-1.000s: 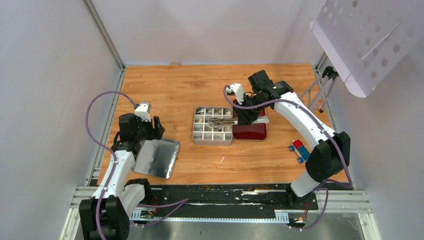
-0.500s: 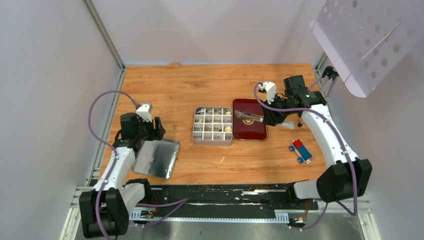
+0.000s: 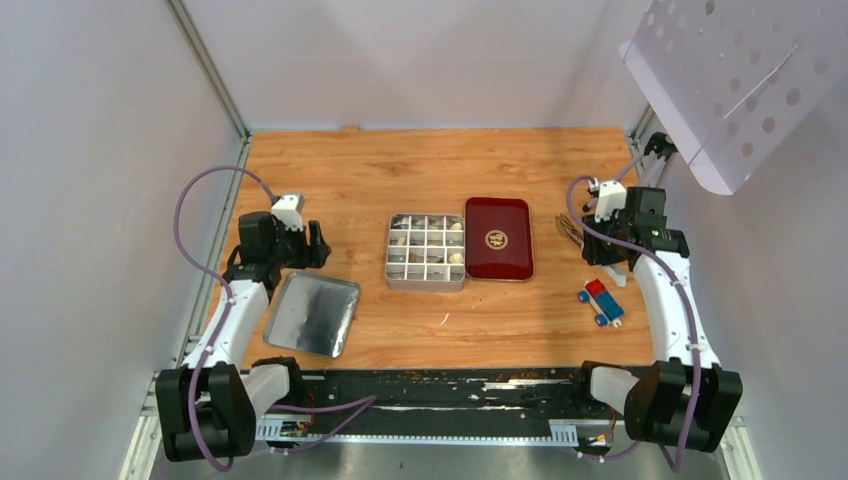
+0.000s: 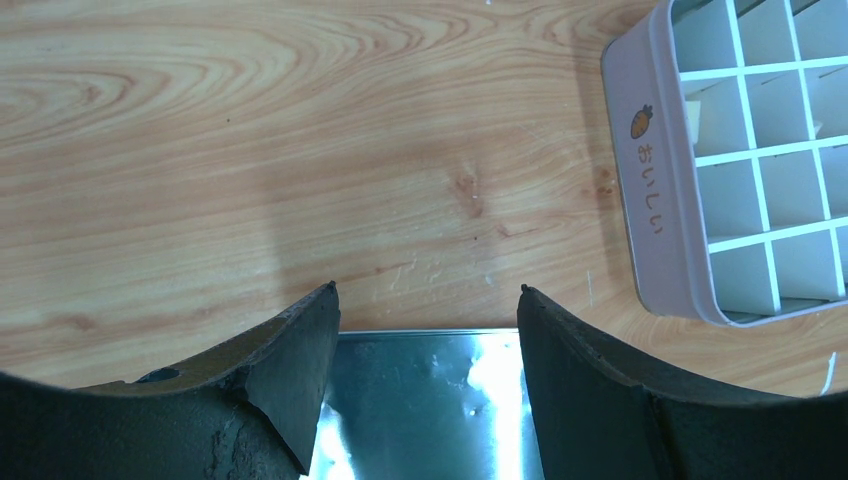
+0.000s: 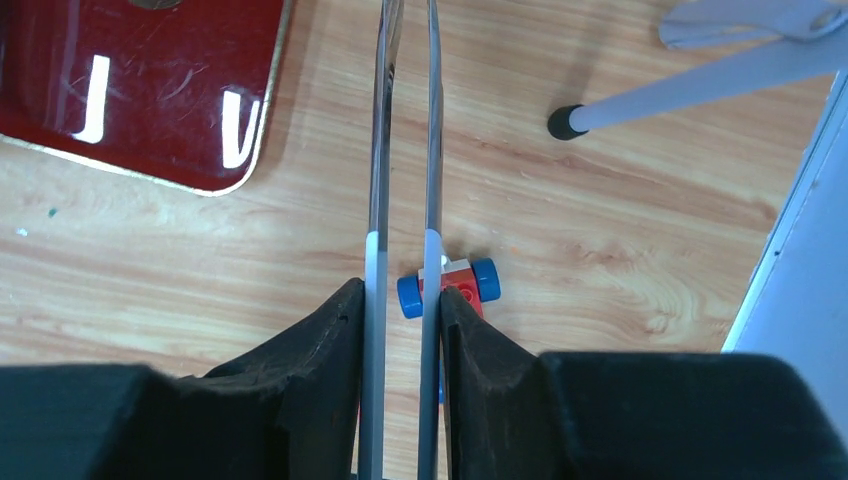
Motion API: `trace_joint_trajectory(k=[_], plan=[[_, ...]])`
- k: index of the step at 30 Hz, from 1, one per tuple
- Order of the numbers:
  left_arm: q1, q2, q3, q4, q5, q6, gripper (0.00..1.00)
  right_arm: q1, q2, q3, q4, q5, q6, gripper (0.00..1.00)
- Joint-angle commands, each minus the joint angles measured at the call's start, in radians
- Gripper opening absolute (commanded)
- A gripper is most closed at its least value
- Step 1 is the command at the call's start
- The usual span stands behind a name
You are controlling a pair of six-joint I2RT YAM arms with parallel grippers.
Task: Pack the chocolate
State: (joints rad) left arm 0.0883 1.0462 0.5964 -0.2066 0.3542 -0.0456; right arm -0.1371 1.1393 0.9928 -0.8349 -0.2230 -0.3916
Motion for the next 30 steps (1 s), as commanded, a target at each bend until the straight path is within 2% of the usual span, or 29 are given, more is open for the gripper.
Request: trace_joint_trajectory(k=[1,14,18,20,26,30], plan=[[-0.012,0.012,0.063,-0.009,0.016,0.017,0.74,-0.034,0.016,-0.027,0.142,0.035,0.126,0.31],[-0.024,0.006,0.074,-0.018,-0.021,0.006,0.73,-0.042,0.090,-0.092,0.137,-0.133,0.293,0.37],[-0.024,0.013,0.086,-0.024,-0.021,0.020,0.73,-0.042,0.103,-0.091,0.130,-0.119,0.331,0.55],[-0.024,0.024,0.121,-0.045,-0.031,0.042,0.74,-0.042,0.115,-0.074,0.119,-0.111,0.340,0.59],[-0.023,0.038,0.203,-0.139,-0.079,0.230,0.74,-0.045,0.112,-0.017,0.041,-0.130,0.311,0.62],[-0.023,0.030,0.239,-0.258,-0.105,0.375,0.73,-0.047,0.080,-0.013,0.047,-0.179,0.284,0.61]])
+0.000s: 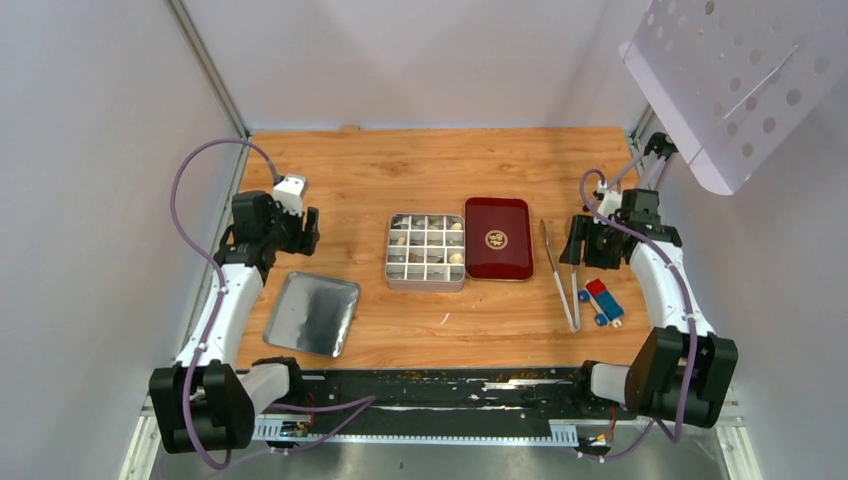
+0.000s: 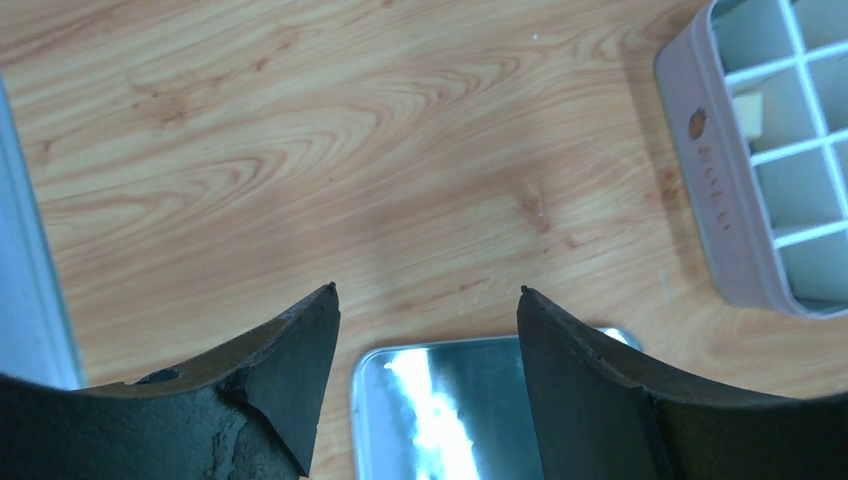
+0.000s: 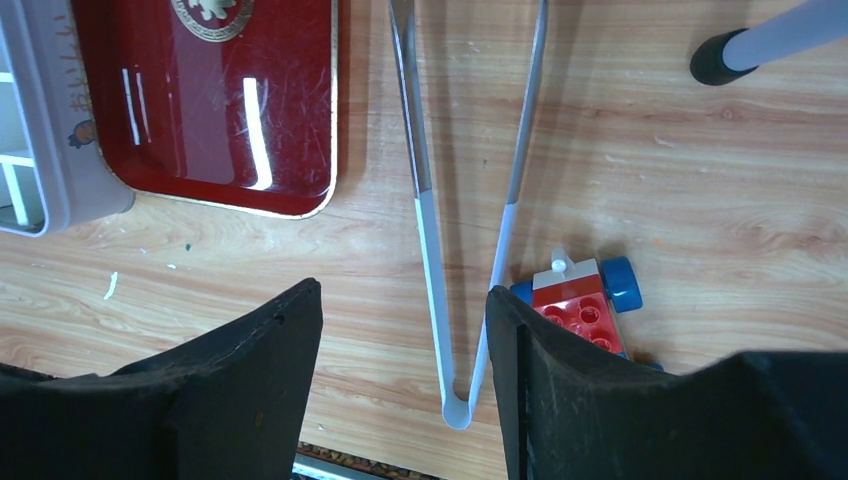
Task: Pack the chocolate
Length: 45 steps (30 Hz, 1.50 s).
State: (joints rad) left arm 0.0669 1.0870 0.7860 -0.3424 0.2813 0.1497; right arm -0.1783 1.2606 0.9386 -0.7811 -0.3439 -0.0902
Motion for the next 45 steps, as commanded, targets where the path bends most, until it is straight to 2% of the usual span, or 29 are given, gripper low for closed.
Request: trace_joint_trajectory(k=[1,8,12,14,17,22,25,28,31,38,45], plan=[[-0.001,-0.011,0.061,-0.158,-0.025,0.216,0.73,-0.005,-0.051,0.041,0.003,-0.075,-0.021,0.61],[-0.003,0.009,0.125,-0.492,0.066,0.446,0.68,0.002,-0.100,0.055,0.042,-0.252,-0.080,0.61],[-0.022,-0.036,0.103,-0.606,0.140,0.522,0.67,0.045,-0.106,0.071,0.018,-0.267,-0.151,0.59],[-0.107,-0.067,0.095,-0.600,0.138,0.472,0.65,0.063,-0.106,0.083,0.003,-0.260,-0.192,0.57],[-0.296,-0.108,0.088,-0.431,-0.075,0.196,0.68,0.072,-0.099,0.091,0.016,-0.208,-0.196,0.57],[-0.354,0.033,0.157,-0.440,-0.189,-0.098,0.63,0.072,-0.075,0.115,0.066,-0.199,-0.154,0.57],[-0.405,0.057,0.138,-0.401,-0.241,-0.159,0.55,0.071,-0.071,0.131,0.093,-0.200,-0.126,0.57],[-0.450,0.096,0.137,-0.387,-0.236,-0.267,0.52,0.072,-0.066,0.150,0.098,-0.202,-0.115,0.57],[-0.525,0.159,0.131,-0.383,-0.268,-0.292,0.55,0.072,-0.057,0.166,0.098,-0.199,-0.127,0.57],[-0.527,0.273,0.121,-0.401,-0.332,-0.373,0.58,0.072,-0.037,0.206,0.105,-0.214,-0.103,0.58],[-0.521,0.426,0.122,-0.378,-0.219,-0.361,0.45,0.071,-0.071,0.186,0.118,-0.198,-0.107,0.58]])
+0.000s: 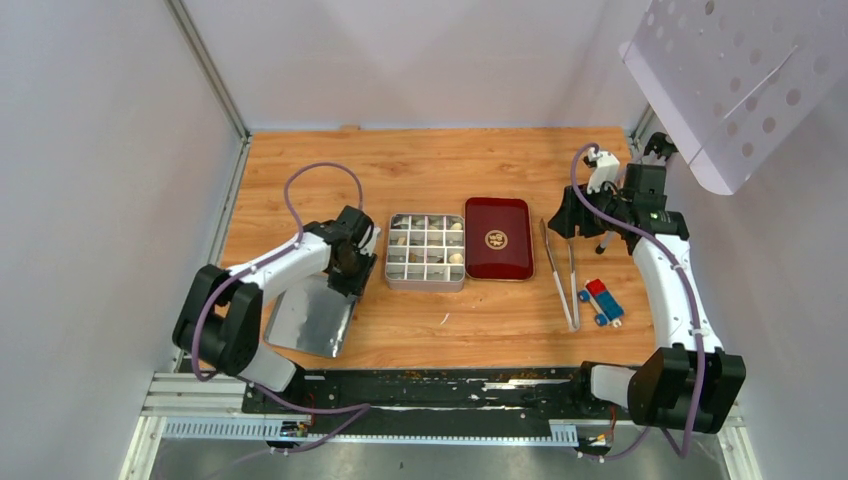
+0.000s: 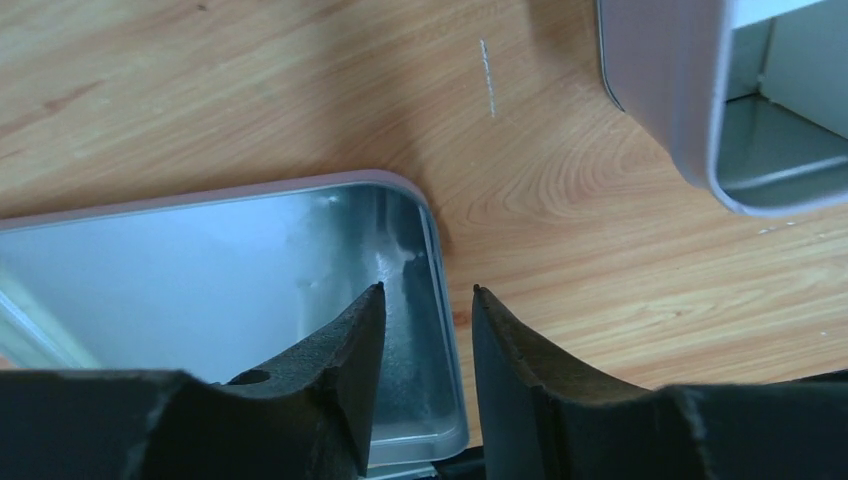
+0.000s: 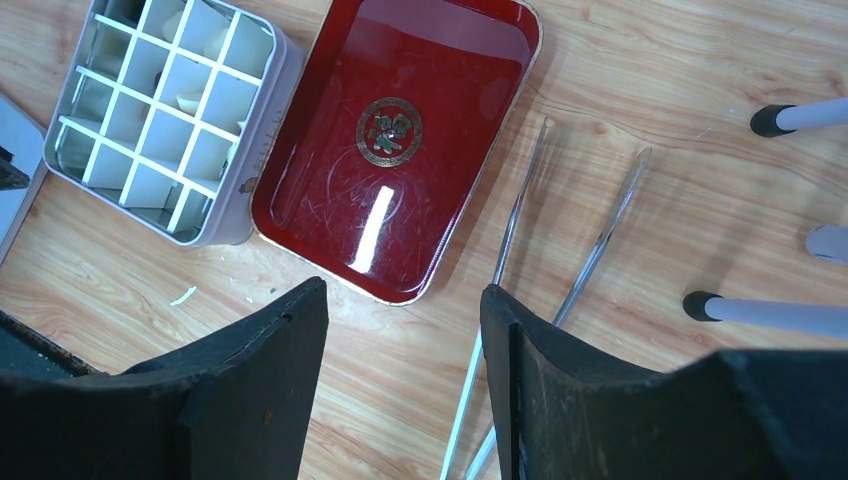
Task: Pack the chocolate
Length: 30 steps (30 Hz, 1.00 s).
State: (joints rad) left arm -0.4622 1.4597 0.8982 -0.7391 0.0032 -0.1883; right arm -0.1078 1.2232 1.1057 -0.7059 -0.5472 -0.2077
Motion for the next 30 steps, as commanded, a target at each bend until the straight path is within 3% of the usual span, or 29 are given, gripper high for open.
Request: trace_joint_trajectory(k=[1,6,11,15,21,24,30], plan=[[0.013,0.068,0.011,0.020,0.074,-0.018,0.44,-0.001,-0.042,0.013,0.044,0.007,0.010,0.58],[0.019,0.110,0.000,0.043,0.077,0.002,0.35,-0.005,-0.076,-0.028,0.054,0.007,0.013,0.59],[0.019,0.104,0.001,0.051,0.095,0.022,0.00,-0.010,-0.096,-0.052,0.040,0.001,0.016,0.59],[0.032,0.045,0.048,-0.015,0.065,0.026,0.00,-0.011,-0.094,-0.051,0.015,0.007,-0.004,0.58],[0.194,-0.059,0.227,-0.097,0.125,0.082,0.00,-0.011,-0.073,-0.011,-0.001,-0.055,-0.042,0.58],[0.269,-0.088,0.332,-0.081,0.238,0.096,0.00,-0.011,-0.050,0.015,0.001,-0.088,-0.037,0.58],[0.290,-0.163,0.422,0.082,0.463,-0.006,0.00,-0.011,0.010,0.046,0.002,-0.107,-0.025,0.58]])
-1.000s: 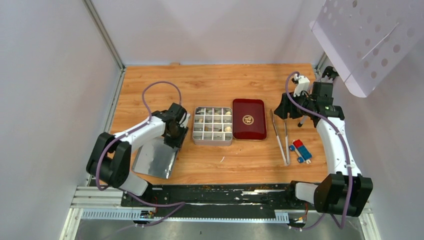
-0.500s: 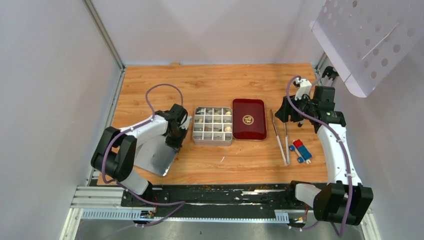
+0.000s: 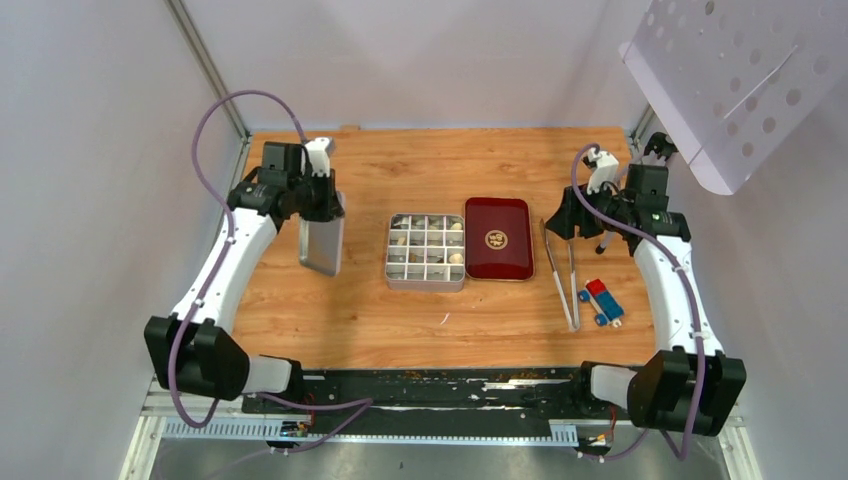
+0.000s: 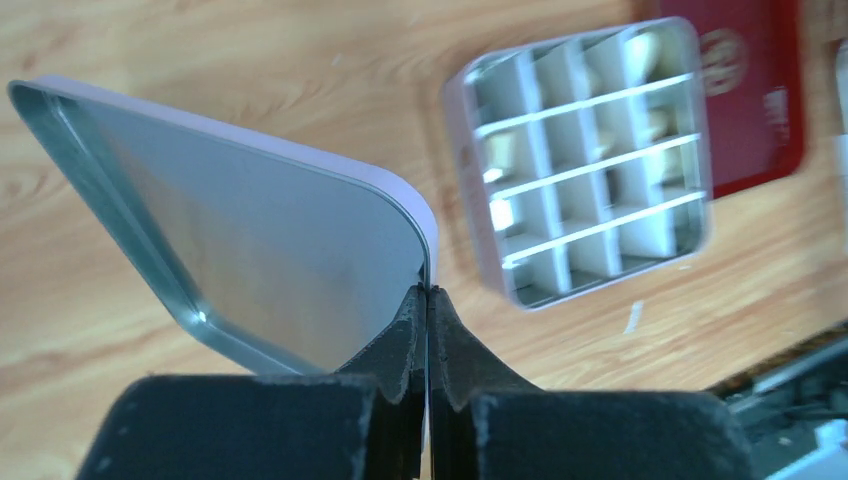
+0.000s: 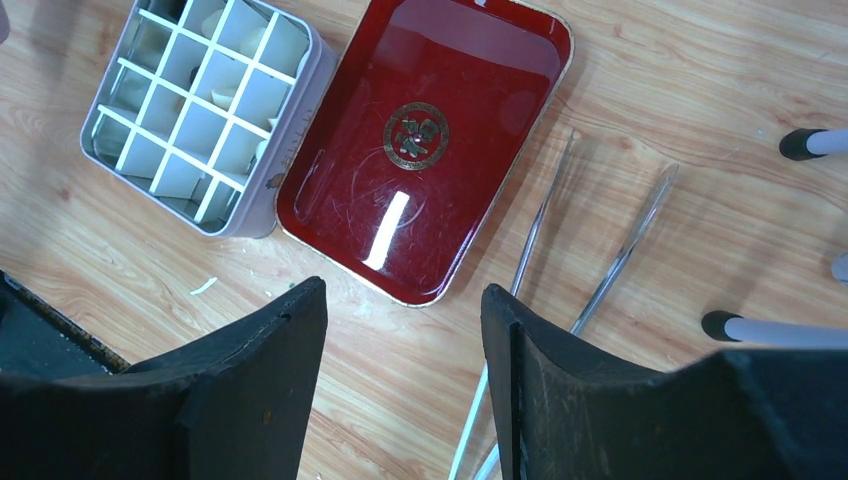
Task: Pack the chocolate
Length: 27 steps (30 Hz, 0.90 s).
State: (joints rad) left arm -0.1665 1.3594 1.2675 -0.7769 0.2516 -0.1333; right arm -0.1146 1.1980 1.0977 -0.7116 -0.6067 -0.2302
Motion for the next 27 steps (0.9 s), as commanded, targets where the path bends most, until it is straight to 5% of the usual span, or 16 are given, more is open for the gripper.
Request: trace_joint_trajectory(k=[1,7,18,27], plan=[[-0.005,-0.074,0.055,0.162,0.273,-0.094,0.00,-0.004,0.047,0.061,0.008,-0.059,0.001,0.59],[-0.005,-0.150,-0.027,0.680,0.492,-0.480,0.00,0.003,0.096,0.116,-0.008,-0.231,-0.015,0.58],[-0.074,0.139,-0.048,1.684,0.671,-1.191,0.00,0.005,0.170,0.200,-0.121,-0.166,-0.054,0.58],[-0.175,0.346,0.013,1.928,0.640,-1.472,0.00,0.006,0.250,0.214,-0.088,-0.372,0.021,0.61]])
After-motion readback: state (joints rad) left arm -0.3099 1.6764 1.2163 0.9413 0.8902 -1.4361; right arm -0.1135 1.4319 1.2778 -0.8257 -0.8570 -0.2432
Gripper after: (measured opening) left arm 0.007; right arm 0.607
